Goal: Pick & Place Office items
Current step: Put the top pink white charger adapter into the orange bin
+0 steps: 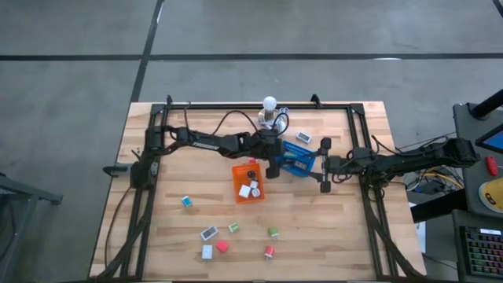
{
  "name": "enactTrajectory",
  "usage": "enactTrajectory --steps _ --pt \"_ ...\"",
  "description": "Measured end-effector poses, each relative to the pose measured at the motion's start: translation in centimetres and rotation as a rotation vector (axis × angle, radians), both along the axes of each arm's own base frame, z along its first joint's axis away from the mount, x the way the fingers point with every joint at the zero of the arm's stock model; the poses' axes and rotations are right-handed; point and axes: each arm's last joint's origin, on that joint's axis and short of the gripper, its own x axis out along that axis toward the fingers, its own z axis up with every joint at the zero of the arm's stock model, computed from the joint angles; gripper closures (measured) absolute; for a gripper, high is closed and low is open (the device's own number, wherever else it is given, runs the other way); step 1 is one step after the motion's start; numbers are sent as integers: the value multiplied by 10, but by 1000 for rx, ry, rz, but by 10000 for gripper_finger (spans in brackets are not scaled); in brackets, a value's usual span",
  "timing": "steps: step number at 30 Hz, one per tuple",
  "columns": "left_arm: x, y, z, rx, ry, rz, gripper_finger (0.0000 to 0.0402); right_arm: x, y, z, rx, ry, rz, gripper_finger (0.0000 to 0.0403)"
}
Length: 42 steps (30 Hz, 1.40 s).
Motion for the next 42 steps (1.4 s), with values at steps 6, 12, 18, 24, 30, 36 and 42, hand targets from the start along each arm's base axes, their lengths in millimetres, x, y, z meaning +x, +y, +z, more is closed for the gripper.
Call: enactTrajectory --steps 6,12,18,24,30,36,42 --pt "-17 -18 19 49 -27 -64 156 0 3 -1 51 10 55 161" --pt "-52 -41 31 59 -85 -94 156 2 12 -8 78 62 109 161" --pt "-98 -49 29 65 -130 30 156 9 16 -10 108 103 123 161" --pt "-118 -26 28 -57 -7 191 157 22 18 -6 93 129 126 161" --pt "-120 -2 34 -98 167 298 157 36 20 -6 84 166 123 161" --pt "-117 15 38 -126 227 355 157 44 21 -10 75 207 128 161" --pt "-108 25 15 -218 349 358 157 45 21 -7 71 198 131 161"
